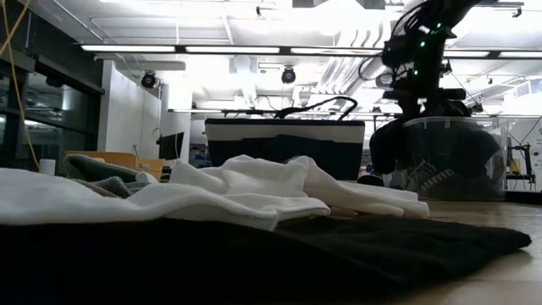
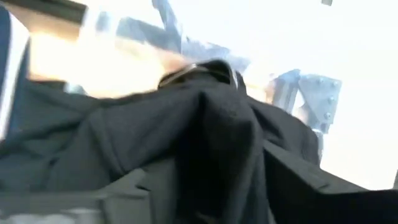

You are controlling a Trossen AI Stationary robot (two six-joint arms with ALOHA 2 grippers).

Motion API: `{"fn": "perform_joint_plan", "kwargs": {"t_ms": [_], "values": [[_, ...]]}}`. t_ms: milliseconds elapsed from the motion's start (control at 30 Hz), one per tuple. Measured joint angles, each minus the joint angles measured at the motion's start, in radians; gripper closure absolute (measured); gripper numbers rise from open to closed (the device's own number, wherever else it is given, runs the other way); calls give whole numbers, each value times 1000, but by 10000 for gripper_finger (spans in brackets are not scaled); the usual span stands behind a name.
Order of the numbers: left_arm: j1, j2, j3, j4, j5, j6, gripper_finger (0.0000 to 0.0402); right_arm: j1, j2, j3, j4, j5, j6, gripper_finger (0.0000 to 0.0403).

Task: Pick & Place Cloths
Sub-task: Put the black boxers into the transparent bin

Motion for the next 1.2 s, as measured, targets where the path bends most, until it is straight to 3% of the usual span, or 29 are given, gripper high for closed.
{"fn": "perform_joint_plan", "kwargs": {"t_ms": [233, 433, 633, 867, 1200], "values": [[0, 0, 0, 0, 20, 0, 26, 0, -116, 0, 36, -101, 30, 130], [0, 0, 0, 0, 21, -1, 26, 33, -155, 0, 43, -242, 49, 123], [0, 0, 0, 0, 23, -1, 26, 129, -158, 0, 53, -216, 36, 126], [0, 0, 0, -7, 24, -1, 26, 268, -158, 0, 70, -50, -213, 127], [0, 0, 0, -6, 25, -1, 26, 355, -102, 1, 67, -44, -609, 127]]}}
